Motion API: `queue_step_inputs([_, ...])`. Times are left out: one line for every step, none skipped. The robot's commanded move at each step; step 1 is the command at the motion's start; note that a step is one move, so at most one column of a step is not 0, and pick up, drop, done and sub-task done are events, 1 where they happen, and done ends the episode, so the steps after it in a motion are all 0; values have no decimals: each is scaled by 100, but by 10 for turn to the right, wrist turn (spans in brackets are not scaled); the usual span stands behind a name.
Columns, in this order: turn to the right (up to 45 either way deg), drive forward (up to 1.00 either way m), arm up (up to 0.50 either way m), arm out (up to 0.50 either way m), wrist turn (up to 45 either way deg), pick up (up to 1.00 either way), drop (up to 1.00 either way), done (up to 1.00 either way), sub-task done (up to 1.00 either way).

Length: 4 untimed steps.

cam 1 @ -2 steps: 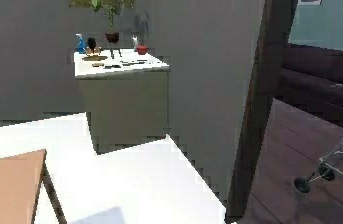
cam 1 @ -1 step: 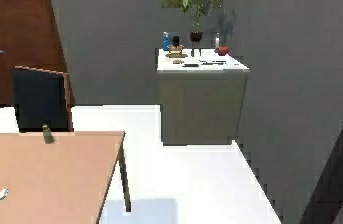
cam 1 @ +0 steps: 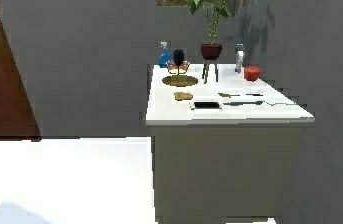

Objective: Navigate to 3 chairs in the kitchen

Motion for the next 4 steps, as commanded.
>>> queue_step_inputs([-30, 0, 0, 0, 0, 0, 0, 0, 0])
queue_step_inputs([0, 20, 0, 0, 0, 0, 0, 0, 0])
queue_step_inputs([0, 15, 0, 0, 0, 0, 0, 0, 0])
queue_step_inputs([-450, 0, 0, 0, 0, 0, 0, 0, 0])
